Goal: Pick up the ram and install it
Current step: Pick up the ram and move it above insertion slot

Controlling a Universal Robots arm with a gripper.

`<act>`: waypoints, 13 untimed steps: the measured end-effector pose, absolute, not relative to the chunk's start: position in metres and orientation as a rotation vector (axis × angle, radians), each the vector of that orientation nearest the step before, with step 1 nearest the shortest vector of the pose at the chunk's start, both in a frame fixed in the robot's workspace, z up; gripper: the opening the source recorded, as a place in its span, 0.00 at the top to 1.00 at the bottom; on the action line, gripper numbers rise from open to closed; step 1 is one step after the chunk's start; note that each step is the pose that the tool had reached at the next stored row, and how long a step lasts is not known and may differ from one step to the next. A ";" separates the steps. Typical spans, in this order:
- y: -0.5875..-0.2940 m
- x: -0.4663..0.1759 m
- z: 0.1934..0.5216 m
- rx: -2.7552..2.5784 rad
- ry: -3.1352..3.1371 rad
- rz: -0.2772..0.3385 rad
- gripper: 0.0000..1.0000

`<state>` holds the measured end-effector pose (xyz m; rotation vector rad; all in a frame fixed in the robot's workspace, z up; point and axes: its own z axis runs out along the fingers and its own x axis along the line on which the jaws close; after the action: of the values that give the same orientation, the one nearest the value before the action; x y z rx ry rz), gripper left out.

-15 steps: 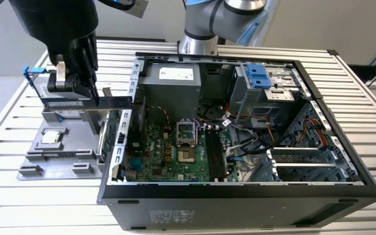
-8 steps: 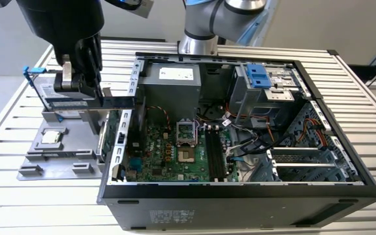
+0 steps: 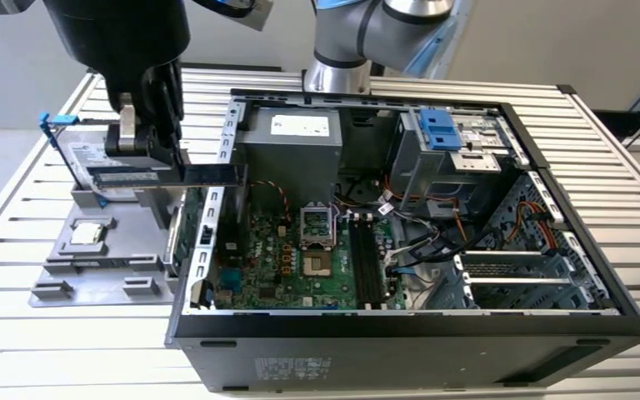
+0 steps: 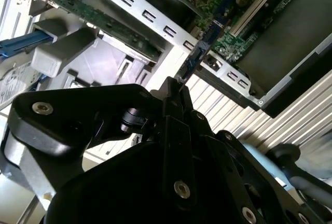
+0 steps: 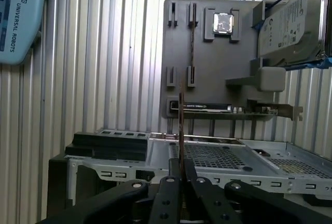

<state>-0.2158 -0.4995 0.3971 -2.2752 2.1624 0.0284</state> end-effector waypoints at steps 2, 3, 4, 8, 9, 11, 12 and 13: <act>-0.500 -0.214 0.397 -2.275 2.162 0.028 1.00; -0.500 -0.213 0.397 -2.275 2.162 0.028 1.00; -0.500 -0.212 0.397 -2.275 2.162 0.028 1.00; -0.500 -0.206 0.397 -2.275 2.162 0.028 1.00; -0.500 -0.205 0.397 -2.275 2.162 0.028 1.00; -0.500 -0.202 0.398 -2.275 2.162 0.028 1.00; -0.500 -0.200 0.398 -2.275 2.162 0.028 1.00; -0.500 -0.199 0.398 -2.275 2.162 0.028 1.00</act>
<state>-0.1989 -0.4995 0.3976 -2.2752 2.1624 0.0284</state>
